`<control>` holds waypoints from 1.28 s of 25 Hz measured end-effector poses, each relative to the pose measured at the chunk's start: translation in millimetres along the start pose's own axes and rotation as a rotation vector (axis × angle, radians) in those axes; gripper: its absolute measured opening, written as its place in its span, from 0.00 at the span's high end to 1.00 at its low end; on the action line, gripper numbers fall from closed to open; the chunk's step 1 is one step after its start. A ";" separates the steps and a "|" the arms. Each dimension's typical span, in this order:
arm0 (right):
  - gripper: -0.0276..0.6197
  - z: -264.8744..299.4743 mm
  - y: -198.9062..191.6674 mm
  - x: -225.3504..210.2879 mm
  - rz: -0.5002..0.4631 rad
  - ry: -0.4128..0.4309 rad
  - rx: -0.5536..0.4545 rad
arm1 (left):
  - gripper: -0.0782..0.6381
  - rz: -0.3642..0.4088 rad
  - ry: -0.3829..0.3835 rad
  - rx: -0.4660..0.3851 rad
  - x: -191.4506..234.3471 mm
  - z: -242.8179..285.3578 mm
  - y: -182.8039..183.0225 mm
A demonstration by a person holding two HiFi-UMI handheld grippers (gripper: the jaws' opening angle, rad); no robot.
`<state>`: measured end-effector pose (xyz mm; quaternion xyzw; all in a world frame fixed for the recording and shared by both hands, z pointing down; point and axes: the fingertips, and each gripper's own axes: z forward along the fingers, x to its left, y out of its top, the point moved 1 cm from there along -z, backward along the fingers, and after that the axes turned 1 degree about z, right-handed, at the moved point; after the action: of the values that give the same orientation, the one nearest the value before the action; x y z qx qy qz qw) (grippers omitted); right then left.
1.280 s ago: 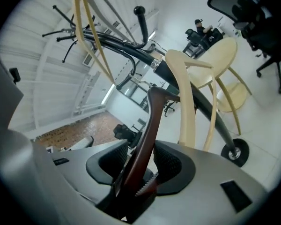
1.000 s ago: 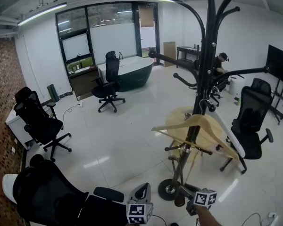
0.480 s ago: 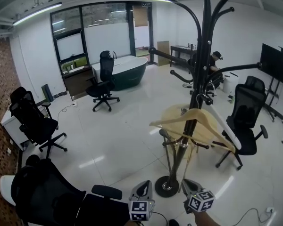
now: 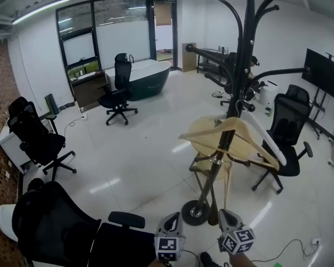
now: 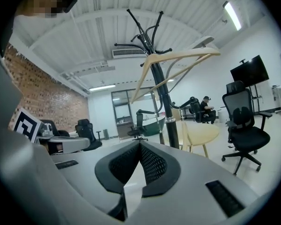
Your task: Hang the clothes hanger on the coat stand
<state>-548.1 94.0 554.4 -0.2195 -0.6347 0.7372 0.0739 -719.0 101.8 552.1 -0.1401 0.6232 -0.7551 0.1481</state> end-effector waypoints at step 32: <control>0.96 -166.2 43.0 -164.2 -0.084 0.156 -0.063 | 0.87 0.018 0.406 -0.033 -223.8 -54.5 -2.2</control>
<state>-324.8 172.6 534.2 -0.2516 -0.6584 0.6940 0.1470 -535.5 240.3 538.2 0.0184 0.6536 -0.7562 0.0240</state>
